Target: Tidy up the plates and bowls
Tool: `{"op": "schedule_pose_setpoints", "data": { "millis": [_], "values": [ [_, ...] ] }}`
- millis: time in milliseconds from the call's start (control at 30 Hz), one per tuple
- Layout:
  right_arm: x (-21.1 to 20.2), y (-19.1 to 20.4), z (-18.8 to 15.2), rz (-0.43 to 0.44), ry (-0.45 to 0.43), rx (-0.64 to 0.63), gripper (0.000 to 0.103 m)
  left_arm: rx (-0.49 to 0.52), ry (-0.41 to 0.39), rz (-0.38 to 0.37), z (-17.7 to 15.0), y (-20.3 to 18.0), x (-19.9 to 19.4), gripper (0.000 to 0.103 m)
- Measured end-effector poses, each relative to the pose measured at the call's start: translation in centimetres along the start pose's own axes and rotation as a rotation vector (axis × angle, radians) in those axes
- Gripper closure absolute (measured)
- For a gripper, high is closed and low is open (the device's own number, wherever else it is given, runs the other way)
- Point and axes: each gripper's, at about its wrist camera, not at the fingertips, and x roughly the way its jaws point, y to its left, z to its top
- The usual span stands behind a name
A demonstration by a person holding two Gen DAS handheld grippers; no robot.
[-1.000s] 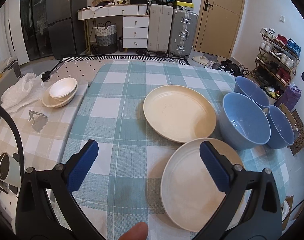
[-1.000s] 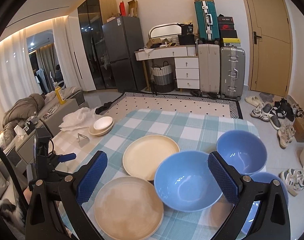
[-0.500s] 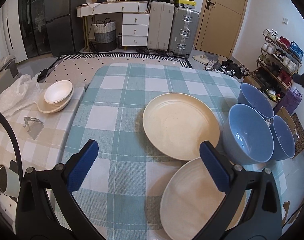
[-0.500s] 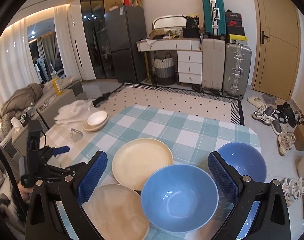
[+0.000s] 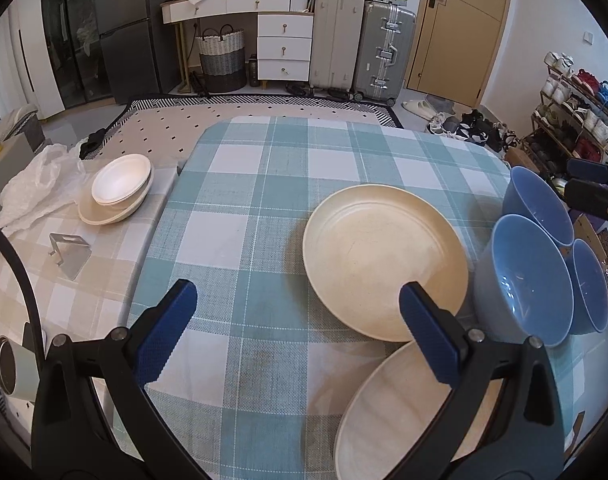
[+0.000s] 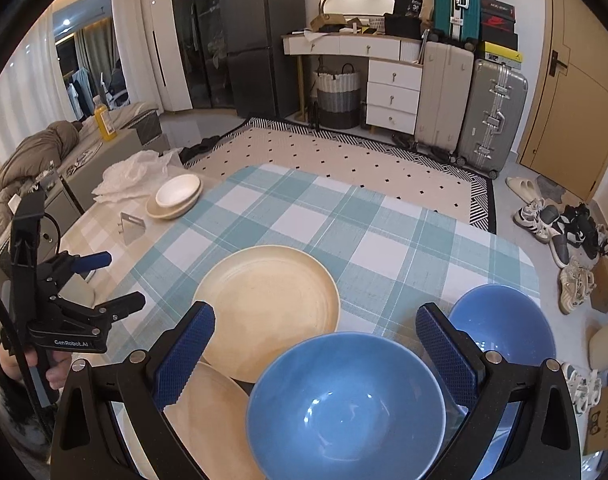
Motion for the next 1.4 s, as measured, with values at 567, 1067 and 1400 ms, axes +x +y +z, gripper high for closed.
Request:
{"op": "schedule_pose_setpoints", "data": {
  "millis": [567,1067,1400],
  "values": [
    [8.9,-1.4,0.7,0.023,0.168,0.016,0.001,-0.019,0.074,0.007,0.2,0.0,6.2,0.003],
    [16.8,-0.4,0.3,0.059,0.366,-0.026,0.024,-0.052,0.157,-0.01,-0.6,0.2,11.0,0.014],
    [19.6,-0.7,-0.1,0.05,0.44,-0.027,0.04,-0.077,0.225,-0.013,-1.1,0.5,13.9,0.035]
  ]
}}
